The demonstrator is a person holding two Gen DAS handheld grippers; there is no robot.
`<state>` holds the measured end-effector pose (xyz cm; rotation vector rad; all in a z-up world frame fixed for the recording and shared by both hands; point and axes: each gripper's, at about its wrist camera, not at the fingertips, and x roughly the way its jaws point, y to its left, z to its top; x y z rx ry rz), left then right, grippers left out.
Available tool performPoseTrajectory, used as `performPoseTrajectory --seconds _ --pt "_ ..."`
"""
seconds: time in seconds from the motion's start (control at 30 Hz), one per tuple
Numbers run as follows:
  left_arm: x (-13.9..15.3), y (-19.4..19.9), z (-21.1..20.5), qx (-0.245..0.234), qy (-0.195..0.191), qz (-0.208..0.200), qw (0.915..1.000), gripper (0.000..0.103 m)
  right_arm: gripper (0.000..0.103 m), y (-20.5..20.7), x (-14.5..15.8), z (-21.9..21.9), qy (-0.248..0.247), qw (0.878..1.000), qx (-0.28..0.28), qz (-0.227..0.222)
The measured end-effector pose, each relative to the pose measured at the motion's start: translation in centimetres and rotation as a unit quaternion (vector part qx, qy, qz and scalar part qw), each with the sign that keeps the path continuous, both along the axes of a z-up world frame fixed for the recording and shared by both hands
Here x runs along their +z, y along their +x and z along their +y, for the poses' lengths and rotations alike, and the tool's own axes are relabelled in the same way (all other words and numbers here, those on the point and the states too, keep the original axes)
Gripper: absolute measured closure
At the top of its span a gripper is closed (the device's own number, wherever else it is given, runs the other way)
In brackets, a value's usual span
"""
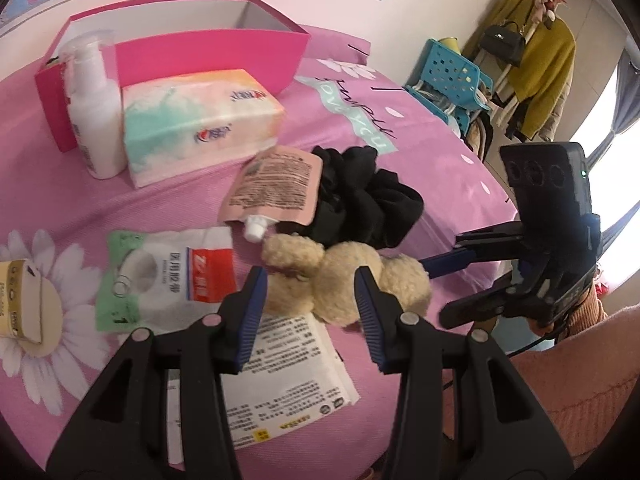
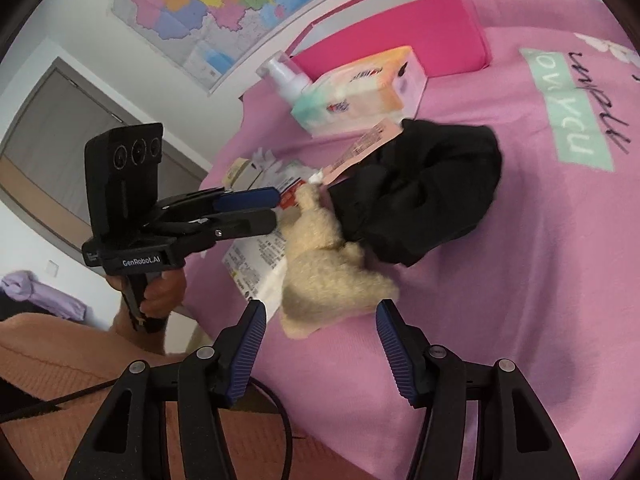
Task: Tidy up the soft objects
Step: 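Close the right gripper on the beige fuzzy plush and lift it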
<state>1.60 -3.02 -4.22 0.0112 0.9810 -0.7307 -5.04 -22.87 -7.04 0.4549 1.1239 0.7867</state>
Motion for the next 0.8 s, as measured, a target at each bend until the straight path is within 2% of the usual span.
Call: performPoseTrajectory --seconds 0.3,0.37,0.4,0.5,0.8 --pt "-0.7 -0.6 -1.3 -0.022 0.009 0.013 0.9996 0.056 0.044 0.8 -1.1 1.5 0.005 0.999 -0.031 0.013" --pt "-0.6 -0.7 -1.3 -0.023 0.007 0.012 0.9996 0.056 0.053 0.9 -1.1 1.6 -0.004 0.999 -0.04 0.005" --pt "-0.6 -0.7 -1.2 -0.022 0.006 0.012 0.9997 0.056 0.062 0.9 -1.1 1.6 -0.012 0.999 -0.042 -0.001" --pt "-0.5 -0.8 -1.0 -0.022 0.001 0.016 0.9996 0.056 0.072 0.7 -0.7 1.7 -0.009 0.999 -0.038 -0.016" --pt "0.9 -1.0 0.2 -0.018 -0.032 0.014 0.9992 0.052 0.078 0.5 2.2 0.7 0.021 0.998 -0.021 -0.063"
